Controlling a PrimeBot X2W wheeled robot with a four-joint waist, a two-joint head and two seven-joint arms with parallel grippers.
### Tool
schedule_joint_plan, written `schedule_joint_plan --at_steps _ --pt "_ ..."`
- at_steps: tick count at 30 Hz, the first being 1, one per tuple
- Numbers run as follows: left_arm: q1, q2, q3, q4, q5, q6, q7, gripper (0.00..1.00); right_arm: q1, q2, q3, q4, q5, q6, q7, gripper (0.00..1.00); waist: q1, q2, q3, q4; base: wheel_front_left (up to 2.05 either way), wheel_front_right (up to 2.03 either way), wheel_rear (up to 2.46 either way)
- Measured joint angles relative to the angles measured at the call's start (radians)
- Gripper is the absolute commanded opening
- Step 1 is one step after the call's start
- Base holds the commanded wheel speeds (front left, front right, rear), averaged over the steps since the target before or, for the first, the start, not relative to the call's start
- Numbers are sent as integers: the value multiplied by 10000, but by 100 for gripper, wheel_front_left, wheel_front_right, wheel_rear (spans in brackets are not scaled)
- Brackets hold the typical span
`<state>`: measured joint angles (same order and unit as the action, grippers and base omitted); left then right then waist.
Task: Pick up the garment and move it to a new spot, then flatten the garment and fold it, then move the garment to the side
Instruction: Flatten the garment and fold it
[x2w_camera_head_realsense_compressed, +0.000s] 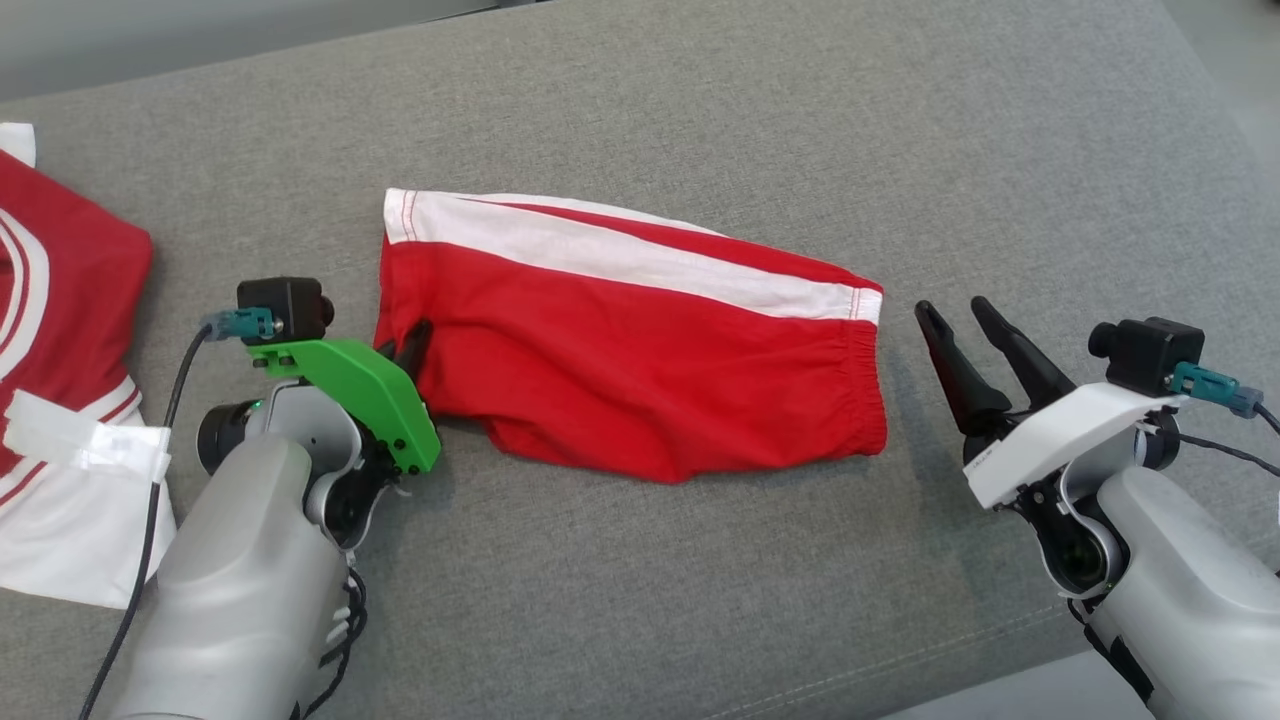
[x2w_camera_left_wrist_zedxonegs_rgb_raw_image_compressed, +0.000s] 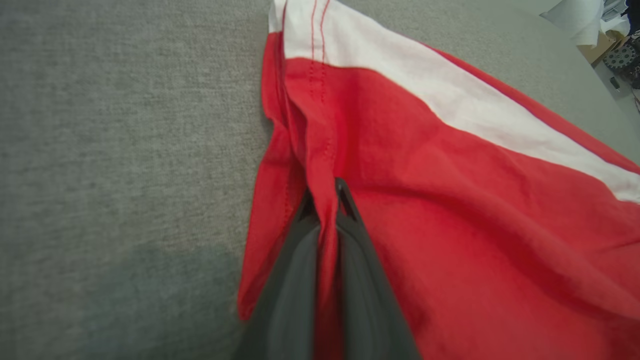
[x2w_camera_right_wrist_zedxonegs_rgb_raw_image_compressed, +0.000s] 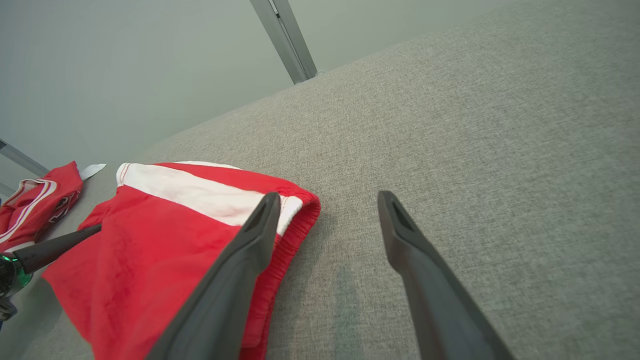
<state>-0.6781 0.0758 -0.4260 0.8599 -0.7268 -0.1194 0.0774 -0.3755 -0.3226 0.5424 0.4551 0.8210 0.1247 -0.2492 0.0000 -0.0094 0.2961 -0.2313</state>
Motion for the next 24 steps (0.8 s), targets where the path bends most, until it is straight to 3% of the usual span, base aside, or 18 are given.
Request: schedule_joint_plan --at_steps 7,24 --pt "741 -391 -4 -387 -466 -48 -579 0 463 -224 -257 31 92 0 -2 100 0 0 -352 526 0 0 0" --pt "2737 -460 -500 -1501 -1058 -50 -1666 0 1132 -272 -397 504 454 -2 4 100 0 0 -1342 1828 0 0 0"
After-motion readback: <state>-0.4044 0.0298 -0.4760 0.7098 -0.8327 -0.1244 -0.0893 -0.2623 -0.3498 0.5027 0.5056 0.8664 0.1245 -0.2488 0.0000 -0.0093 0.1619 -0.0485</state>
